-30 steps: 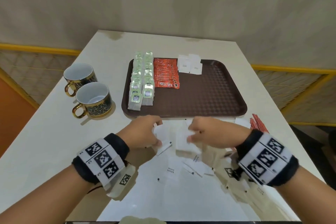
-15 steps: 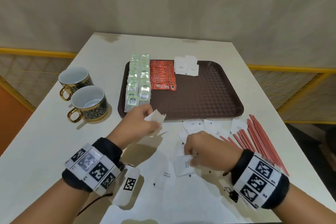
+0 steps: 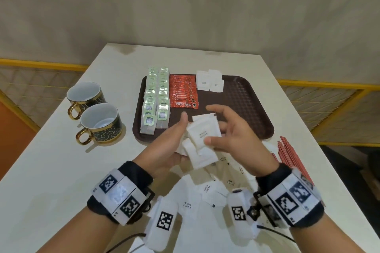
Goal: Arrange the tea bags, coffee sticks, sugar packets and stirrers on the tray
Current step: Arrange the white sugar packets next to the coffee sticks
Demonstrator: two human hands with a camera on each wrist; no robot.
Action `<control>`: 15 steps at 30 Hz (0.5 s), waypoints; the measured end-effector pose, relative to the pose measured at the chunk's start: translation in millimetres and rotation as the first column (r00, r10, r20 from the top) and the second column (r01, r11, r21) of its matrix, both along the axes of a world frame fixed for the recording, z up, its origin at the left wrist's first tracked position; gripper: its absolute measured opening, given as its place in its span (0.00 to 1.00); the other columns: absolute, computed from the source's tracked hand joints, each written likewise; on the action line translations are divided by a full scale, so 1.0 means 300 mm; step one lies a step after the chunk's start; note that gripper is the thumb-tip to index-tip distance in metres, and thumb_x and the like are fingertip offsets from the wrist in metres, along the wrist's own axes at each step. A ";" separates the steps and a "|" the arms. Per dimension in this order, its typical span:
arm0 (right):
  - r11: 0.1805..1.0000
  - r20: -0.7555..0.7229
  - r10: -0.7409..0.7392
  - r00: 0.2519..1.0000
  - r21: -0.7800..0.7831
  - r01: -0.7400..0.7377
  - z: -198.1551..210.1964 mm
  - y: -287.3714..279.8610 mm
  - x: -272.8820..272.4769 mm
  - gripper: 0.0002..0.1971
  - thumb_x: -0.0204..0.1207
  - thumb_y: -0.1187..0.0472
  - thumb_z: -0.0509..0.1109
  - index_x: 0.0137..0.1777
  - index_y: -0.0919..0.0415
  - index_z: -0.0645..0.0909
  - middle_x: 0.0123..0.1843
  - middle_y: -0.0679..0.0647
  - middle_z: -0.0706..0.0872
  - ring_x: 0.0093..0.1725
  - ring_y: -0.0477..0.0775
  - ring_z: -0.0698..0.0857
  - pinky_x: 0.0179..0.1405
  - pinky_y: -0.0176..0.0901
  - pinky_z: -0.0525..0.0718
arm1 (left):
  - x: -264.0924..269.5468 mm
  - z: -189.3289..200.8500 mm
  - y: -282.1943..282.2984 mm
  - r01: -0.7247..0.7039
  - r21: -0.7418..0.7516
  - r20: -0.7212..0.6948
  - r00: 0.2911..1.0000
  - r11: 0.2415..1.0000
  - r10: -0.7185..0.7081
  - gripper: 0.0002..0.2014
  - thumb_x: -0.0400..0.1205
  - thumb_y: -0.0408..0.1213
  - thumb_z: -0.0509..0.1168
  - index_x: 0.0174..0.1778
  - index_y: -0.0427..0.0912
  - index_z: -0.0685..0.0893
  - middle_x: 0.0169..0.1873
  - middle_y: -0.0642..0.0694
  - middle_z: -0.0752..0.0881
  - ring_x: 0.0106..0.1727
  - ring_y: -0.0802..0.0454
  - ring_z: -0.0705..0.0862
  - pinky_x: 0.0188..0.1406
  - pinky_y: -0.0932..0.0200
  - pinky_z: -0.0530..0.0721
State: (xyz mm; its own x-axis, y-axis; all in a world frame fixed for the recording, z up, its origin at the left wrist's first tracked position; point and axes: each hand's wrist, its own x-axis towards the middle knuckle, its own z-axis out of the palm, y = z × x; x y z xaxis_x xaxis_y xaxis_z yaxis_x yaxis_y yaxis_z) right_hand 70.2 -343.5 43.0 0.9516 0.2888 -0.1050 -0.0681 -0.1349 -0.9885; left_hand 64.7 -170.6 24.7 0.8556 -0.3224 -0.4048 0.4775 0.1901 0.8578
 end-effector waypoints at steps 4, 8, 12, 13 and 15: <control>0.995 0.066 -0.080 0.995 -0.056 0.084 -0.028 0.067 -0.004 0.16 0.74 0.74 0.73 0.58 0.59 0.79 0.49 0.57 0.92 0.46 0.56 0.92 0.43 0.56 0.90 | 0.011 0.015 -0.001 0.012 -0.202 -0.140 0.989 0.979 -0.041 0.33 0.81 0.66 0.46 0.56 0.47 0.90 0.58 0.39 0.90 0.57 0.44 0.89 0.60 0.48 0.86; 0.948 0.245 -0.023 0.969 -0.301 0.099 -0.033 0.087 -0.012 0.09 0.74 0.60 0.76 0.53 0.53 0.87 0.36 0.52 0.84 0.34 0.52 0.82 0.36 0.46 0.83 | 0.008 0.010 0.014 0.022 -0.246 -0.133 0.990 0.969 -0.056 0.21 0.78 0.52 0.64 0.58 0.40 0.86 0.55 0.35 0.89 0.53 0.41 0.90 0.58 0.46 0.87; 0.881 0.271 0.105 0.957 -0.472 0.037 0.003 0.032 0.002 0.19 0.71 0.59 0.78 0.63 0.48 0.85 0.48 0.49 0.83 0.44 0.45 0.84 0.47 0.37 0.81 | 0.004 -0.014 0.015 -0.017 -0.266 -0.190 0.981 0.964 -0.035 0.16 0.80 0.29 0.64 0.65 0.33 0.82 0.57 0.29 0.86 0.49 0.39 0.88 0.41 0.49 0.91; 0.866 0.270 0.090 0.959 -0.496 0.059 0.013 -0.002 0.007 0.22 0.71 0.58 0.79 0.66 0.48 0.83 0.52 0.48 0.82 0.48 0.43 0.83 0.50 0.35 0.79 | 0.004 -0.019 0.019 -0.040 -0.285 -0.215 0.976 0.958 -0.023 0.17 0.82 0.27 0.62 0.67 0.33 0.81 0.61 0.28 0.85 0.50 0.39 0.87 0.38 0.49 0.91; 0.812 0.274 0.061 0.960 -0.573 0.112 0.025 -0.083 0.011 0.22 0.73 0.58 0.77 0.68 0.49 0.81 0.56 0.47 0.80 0.54 0.45 0.82 0.51 0.32 0.78 | 0.009 -0.024 0.034 -0.092 -0.308 -0.256 0.967 0.947 0.010 0.16 0.84 0.26 0.59 0.66 0.34 0.82 0.61 0.30 0.86 0.46 0.42 0.87 0.33 0.52 0.90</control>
